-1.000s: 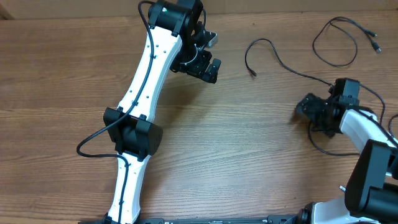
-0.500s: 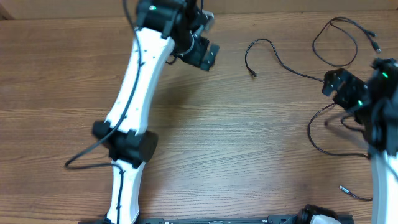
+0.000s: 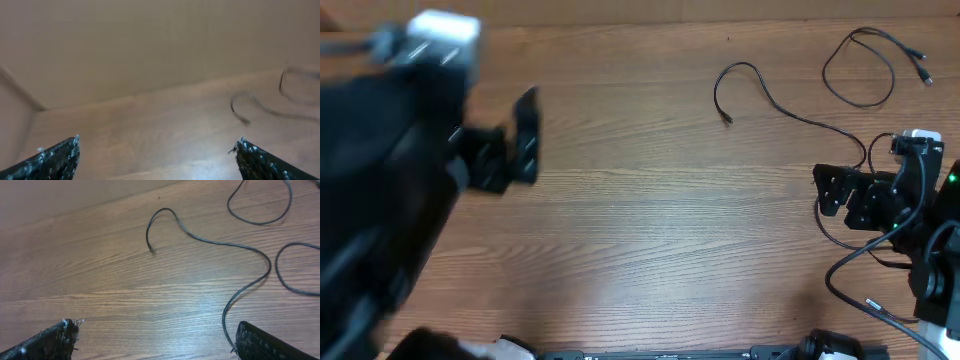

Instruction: Untangle cables

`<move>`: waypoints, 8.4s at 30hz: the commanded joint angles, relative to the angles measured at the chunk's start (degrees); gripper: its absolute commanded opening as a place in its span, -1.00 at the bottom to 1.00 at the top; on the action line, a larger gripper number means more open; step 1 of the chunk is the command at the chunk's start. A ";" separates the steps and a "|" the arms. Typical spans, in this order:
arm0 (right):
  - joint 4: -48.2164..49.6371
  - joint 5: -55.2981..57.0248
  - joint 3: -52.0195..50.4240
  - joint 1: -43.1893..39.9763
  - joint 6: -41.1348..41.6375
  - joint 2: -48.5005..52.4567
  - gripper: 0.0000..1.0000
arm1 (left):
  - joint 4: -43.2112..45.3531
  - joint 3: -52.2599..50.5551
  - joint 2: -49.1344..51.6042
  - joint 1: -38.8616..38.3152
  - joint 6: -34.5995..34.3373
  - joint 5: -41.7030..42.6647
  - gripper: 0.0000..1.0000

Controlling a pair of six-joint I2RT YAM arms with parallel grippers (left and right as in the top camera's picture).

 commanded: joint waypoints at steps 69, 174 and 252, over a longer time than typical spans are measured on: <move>23.04 1.05 -0.31 -0.31 -1.60 36.54 1.00 | 39.56 -86.60 -25.73 14.27 5.77 15.30 0.99; 49.20 18.40 -25.03 17.99 3.50 -10.34 0.99 | 92.24 -159.62 -86.79 32.98 7.89 24.02 0.99; 56.83 22.25 -66.60 16.31 13.27 -50.71 1.00 | 92.24 -159.62 -86.79 32.98 7.89 24.02 0.99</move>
